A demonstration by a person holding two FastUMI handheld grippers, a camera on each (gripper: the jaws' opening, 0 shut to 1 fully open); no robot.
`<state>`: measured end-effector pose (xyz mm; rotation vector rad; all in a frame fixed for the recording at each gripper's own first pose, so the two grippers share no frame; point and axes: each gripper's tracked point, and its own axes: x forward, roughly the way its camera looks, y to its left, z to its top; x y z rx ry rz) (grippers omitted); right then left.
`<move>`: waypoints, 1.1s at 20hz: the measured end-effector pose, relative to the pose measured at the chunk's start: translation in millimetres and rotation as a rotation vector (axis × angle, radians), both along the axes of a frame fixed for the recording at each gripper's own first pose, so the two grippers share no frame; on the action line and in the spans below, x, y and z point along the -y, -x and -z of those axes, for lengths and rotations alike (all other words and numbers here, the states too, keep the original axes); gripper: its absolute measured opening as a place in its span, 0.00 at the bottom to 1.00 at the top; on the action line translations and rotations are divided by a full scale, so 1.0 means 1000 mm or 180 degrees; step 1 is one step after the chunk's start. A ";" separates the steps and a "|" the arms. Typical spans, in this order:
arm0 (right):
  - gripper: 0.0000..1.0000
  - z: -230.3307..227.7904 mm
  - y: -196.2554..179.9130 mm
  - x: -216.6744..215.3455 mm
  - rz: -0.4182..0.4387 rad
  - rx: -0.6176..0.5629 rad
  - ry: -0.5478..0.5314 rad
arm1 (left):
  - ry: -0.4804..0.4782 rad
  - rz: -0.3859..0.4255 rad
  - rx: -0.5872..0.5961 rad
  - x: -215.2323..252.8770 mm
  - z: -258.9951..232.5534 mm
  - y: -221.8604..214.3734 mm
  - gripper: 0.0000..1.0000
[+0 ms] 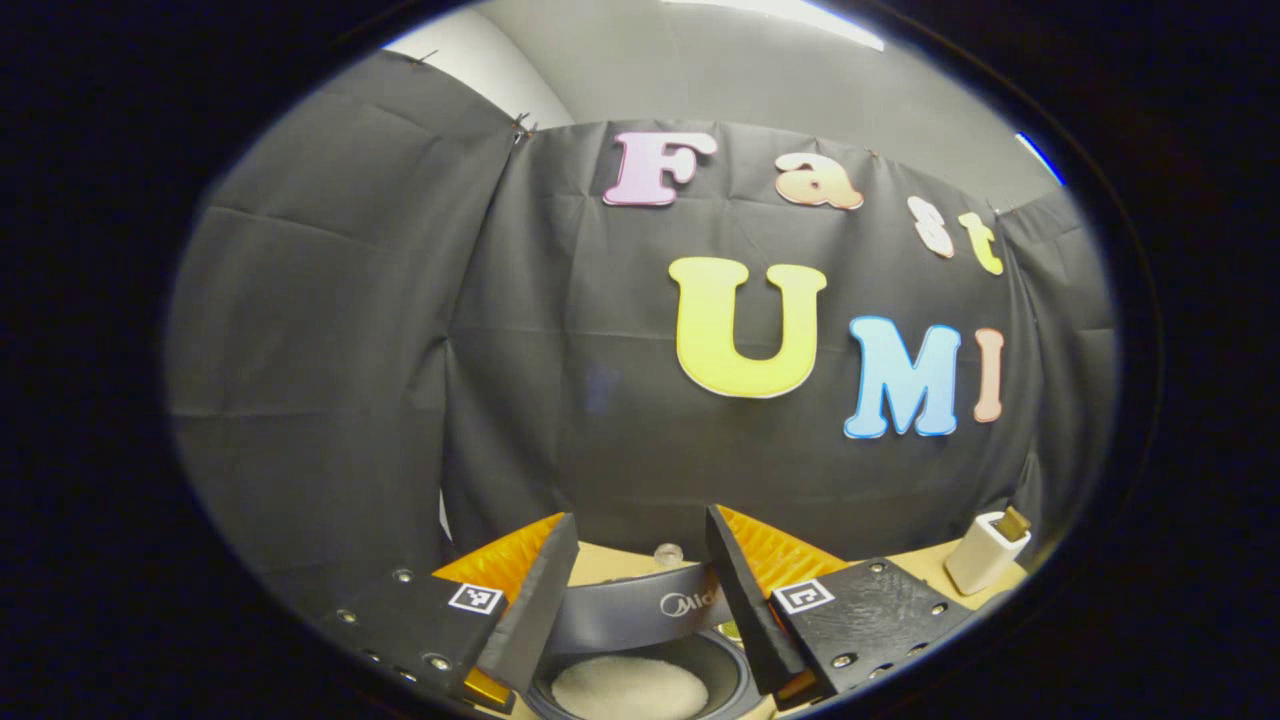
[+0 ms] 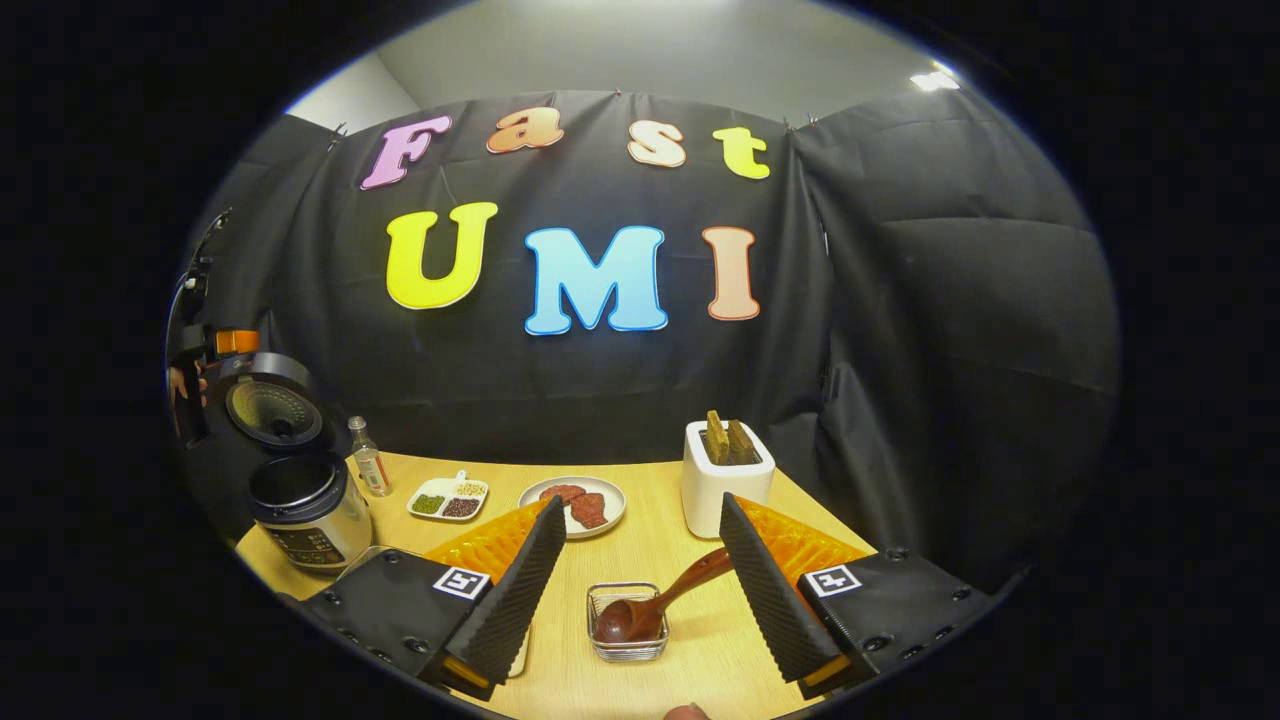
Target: Close the left gripper, press the button to open the rice cooker; take a wooden spoon from the chopstick holder with the right hand, scoop a spoonful of rice and pour it into the rice cooker, then put the wooden spoon back into the chopstick holder.
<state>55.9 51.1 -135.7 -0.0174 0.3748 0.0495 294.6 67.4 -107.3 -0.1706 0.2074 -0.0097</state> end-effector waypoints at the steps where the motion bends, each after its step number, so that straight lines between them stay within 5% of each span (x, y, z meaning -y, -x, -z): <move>1: 0.98 -0.001 0.001 0.003 -0.0007 0.0003 -0.0014 | -0.0007 0.0009 -0.0028 0.003 0.003 0.006 0.82; 22: 0.98 0.001 0.015 0.034 -0.0183 -0.0093 0.0078 | -0.0238 0.0047 -0.0447 0.050 0.112 0.094 0.82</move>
